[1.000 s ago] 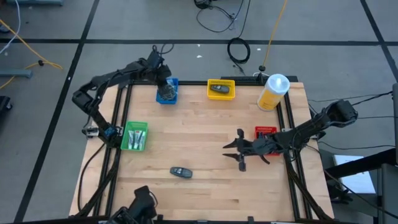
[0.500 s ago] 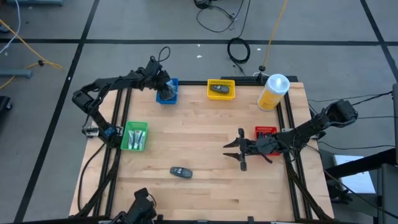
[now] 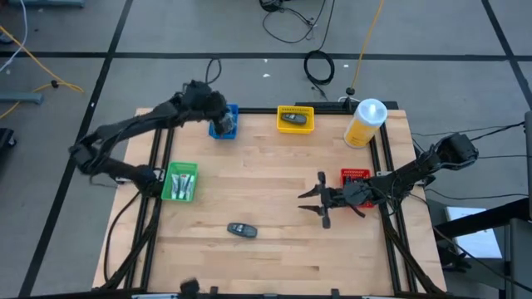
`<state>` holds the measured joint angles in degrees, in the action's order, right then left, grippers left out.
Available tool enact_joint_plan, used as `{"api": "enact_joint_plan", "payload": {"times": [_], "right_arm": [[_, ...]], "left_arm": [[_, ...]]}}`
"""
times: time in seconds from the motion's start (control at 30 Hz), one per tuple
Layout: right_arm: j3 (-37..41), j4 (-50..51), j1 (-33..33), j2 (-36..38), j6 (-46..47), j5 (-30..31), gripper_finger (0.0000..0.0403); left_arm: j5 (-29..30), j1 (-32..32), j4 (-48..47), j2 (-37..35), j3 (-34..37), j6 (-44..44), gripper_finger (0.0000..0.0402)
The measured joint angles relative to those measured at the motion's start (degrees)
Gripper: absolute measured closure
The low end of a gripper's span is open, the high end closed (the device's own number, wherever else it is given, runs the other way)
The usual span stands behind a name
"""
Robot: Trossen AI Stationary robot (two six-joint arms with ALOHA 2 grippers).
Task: Pick & Place Travel size toiletries
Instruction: Put the gray deodorant into the yellow bin
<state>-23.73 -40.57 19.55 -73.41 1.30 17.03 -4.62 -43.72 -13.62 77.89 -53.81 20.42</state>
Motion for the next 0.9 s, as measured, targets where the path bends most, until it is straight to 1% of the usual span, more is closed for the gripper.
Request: {"api": "enact_joint_plan", "payload": {"times": [0.07,0.13,0.2,0.23,0.3,0.37,0.47,0.6,0.7,0.8,0.9], "right_arm": [[0.0,-0.9,-0.2,-0.3,0.1,-2.4,0.0268],[0.0,-4.5,-0.5,-2.0,0.1,-4.8,0.0267],[0.0,-7.9,-0.4,-4.1,-0.3,-5.3,0.0262],[-0.1,-10.4,-0.4,-5.7,-0.6,-5.3,0.0258],[-0.8,-12.9,-0.4,-9.0,-0.9,-5.3,0.0244],[-2.6,-13.6,-0.4,-12.7,-0.9,-5.3,0.0224],[-7.3,-13.6,-0.4,-18.2,-0.4,-5.3,0.0183],[-15.4,-12.4,-0.4,-26.3,0.0,-5.3,0.0126],[-21.6,-12.2,-0.4,-32.0,0.2,-5.3,0.0094],[-27.9,-10.0,-0.4,-37.1,1.9,-5.3,0.0076],[-34.3,-7.4,-0.2,-42.0,3.8,-5.3,0.0072]], "left_arm": [[-0.6,4.6,-3.4,-4.3,0.0,-1.9,0.0385],[-0.9,10.5,-7.5,-8.0,0.0,-4.0,0.0385],[-0.5,17.3,-10.0,-10.9,0.4,-7.0,0.0385],[0.6,21.2,-10.3,-12.2,1.1,-8.8,0.0385],[4.0,28.7,-10.1,-14.5,4.0,-12.5,0.0385],[9.3,37.0,-8.7,-16.0,7.5,-17.4,0.0385],[17.5,48.4,-7.5,-17.5,13.2,-27.6,0.0385],[23.8,63.1,-1.7,-17.0,20.5,-42.2,0.0385],[28.6,72.9,5.2,-14.8,24.4,-51.3,0.0385],[34.0,80.7,11.4,-11.3,26.0,-56.9,0.0385],[39.6,85.8,16.9,-6.8,26.1,-58.0,0.0385]]}}
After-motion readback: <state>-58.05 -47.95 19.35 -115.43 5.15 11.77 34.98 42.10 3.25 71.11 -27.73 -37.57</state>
